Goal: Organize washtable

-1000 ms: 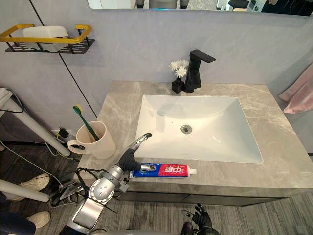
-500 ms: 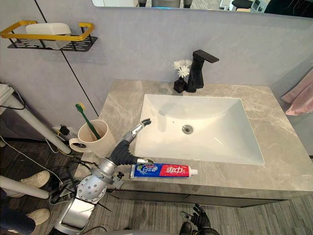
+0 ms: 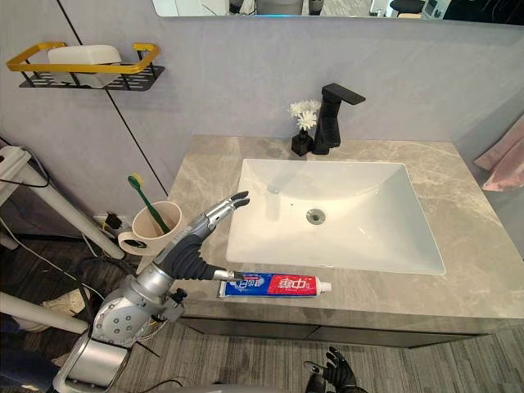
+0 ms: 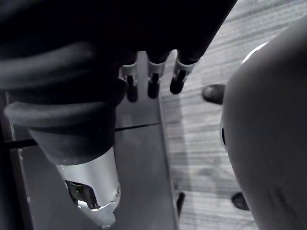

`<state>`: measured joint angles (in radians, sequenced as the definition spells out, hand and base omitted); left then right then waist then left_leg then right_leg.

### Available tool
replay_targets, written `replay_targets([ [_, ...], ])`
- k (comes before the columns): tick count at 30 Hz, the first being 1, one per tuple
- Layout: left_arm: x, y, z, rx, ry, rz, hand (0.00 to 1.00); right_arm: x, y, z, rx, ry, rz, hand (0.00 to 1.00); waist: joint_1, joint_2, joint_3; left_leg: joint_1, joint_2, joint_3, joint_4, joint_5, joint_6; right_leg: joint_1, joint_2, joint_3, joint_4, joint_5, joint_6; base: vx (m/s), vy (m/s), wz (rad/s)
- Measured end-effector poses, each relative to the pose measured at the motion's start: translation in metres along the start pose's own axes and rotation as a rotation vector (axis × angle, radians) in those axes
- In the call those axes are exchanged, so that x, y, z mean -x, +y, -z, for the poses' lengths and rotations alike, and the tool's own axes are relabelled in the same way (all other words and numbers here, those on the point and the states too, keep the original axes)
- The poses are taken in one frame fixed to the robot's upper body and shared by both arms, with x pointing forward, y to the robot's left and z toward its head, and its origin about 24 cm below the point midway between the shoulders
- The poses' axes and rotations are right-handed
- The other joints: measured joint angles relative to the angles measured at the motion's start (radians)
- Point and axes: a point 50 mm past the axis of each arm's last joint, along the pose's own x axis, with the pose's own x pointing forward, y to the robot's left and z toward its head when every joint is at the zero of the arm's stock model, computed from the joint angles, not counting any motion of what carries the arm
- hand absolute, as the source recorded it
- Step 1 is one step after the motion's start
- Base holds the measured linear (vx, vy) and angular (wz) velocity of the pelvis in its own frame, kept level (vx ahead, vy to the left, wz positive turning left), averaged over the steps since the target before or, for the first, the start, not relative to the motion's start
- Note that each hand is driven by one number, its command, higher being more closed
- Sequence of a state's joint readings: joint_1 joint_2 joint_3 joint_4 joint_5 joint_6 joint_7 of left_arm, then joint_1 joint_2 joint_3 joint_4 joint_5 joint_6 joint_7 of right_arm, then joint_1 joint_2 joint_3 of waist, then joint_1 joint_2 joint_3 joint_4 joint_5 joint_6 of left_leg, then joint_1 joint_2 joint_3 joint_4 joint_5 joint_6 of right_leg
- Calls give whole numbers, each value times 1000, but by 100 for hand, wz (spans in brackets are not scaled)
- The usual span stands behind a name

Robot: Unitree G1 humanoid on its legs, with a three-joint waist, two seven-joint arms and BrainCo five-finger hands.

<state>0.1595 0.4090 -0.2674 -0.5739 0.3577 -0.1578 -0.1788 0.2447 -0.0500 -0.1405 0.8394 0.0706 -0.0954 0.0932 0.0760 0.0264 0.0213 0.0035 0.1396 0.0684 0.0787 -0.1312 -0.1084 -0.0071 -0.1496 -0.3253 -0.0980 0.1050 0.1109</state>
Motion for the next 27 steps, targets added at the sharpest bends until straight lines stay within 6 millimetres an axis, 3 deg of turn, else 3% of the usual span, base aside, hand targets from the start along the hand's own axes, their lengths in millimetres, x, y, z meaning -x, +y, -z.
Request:
replay_targets([
  [14,16,-34,4,92,67,162,0,1,-4,2,-1,4,8,0,21,5,3,0,0,1,0,0,0,-1,1,3,0,-1,-1,0,0,0],
  [27,8,-55,8,94,107,147,0,0,-1,-4,4,-22,-2,0,21,-10,38,-11,3,13,3,-2,-2,-28,3,23,11,-6,-8,1,-1,-3],
])
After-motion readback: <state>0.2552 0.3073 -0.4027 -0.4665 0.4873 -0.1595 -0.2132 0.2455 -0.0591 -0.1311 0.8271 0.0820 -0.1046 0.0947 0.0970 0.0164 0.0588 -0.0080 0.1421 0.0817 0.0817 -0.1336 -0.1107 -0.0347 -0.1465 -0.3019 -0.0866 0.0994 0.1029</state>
